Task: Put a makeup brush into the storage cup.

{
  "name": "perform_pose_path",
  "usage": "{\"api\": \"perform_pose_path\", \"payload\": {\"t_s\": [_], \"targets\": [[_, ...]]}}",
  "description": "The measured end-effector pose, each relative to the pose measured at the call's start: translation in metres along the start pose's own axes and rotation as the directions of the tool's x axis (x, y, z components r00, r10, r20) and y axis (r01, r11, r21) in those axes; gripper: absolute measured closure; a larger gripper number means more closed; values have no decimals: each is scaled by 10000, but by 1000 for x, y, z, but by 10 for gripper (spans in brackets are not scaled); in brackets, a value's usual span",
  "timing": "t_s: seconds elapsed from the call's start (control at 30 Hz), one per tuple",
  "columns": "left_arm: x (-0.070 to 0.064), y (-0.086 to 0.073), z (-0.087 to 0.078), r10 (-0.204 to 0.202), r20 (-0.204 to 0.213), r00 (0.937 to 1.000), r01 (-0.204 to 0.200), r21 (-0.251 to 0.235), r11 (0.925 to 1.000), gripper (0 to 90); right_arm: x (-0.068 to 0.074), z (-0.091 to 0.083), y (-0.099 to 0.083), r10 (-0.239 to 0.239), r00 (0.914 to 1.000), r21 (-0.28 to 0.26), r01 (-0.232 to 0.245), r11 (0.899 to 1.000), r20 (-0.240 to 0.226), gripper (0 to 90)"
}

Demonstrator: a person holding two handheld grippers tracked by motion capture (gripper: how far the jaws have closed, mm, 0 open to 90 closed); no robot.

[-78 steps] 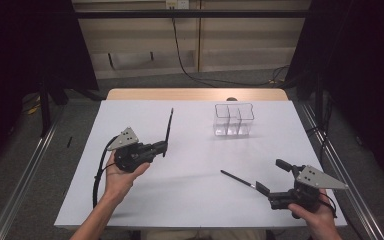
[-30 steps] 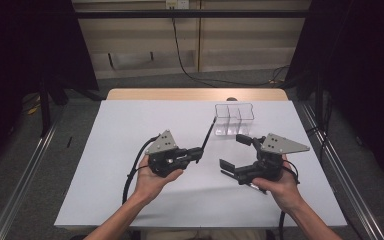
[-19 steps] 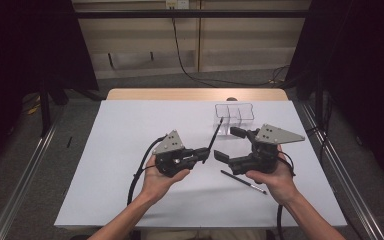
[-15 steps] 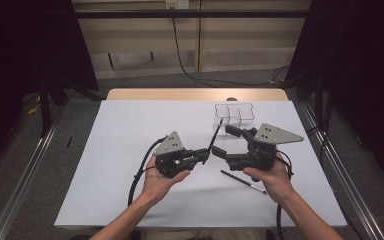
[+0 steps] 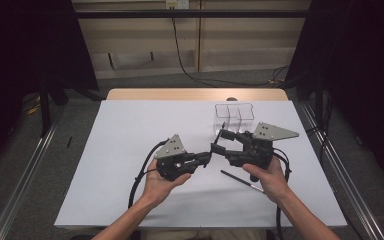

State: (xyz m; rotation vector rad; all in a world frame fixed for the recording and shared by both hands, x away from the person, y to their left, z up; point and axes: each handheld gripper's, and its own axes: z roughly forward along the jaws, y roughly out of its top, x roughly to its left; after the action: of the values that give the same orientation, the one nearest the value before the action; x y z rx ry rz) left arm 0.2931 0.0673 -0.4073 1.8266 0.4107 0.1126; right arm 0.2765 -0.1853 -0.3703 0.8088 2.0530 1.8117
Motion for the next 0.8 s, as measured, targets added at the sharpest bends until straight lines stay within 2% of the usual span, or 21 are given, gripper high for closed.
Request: {"api": "perform_pose_path", "payload": {"t_s": [0.23, 0.27, 0.3, 0.33, 0.43, 0.47, 0.5, 0.7, 0.8], "targets": [[-1, -1, 1, -20, 12, 10000, 20, -28, 10000, 845, 1, 4, -3, 184, 9998, 220, -182, 9996, -85, 555], [-1, -1, 0, -12, 36, 10000, 12, 16, 10000, 845, 1, 4, -3, 174, 9998, 209, -171, 9996, -128, 607], [-1, -2, 1, -18, 50, 10000, 18, 40, 10000, 845, 1, 4, -3, 174, 9998, 209, -171, 9996, -128, 607], [-1, -2, 1, -33, 61, 10000, 32, 113, 9999, 845, 1, 4, -3, 207, 9997, 76, -206, 9998, -110, 669], [-2, -2, 2, 6, 71, 10000, -7, 116, 9999, 846, 1, 3, -4, 214, 9997, -8, -214, 9998, -94, 719], [-2, -3, 3, 32, 76, 10000, -33, 138, 9999, 846, 0, 3, -4, 283, 9995, -37, -283, 9996, -126, 778], [-2, -3, 3, 53, 89, 9999, -55, 157, 9999, 845, -1, 2, -4, 320, 9994, -51, -321, 9995, -144, 801], [-3, -3, 4, 171, 39, 9998, -172, 167, 9997, 845, -2, 2, -5, 564, 9976, -154, -571, 9983, -407, 830], [-4, -5, 5, 210, 32, 9998, -211, 194, 9996, 844, 0, 4, -5, 599, 9968, -39, -602, 9982, -529, 839]]}}
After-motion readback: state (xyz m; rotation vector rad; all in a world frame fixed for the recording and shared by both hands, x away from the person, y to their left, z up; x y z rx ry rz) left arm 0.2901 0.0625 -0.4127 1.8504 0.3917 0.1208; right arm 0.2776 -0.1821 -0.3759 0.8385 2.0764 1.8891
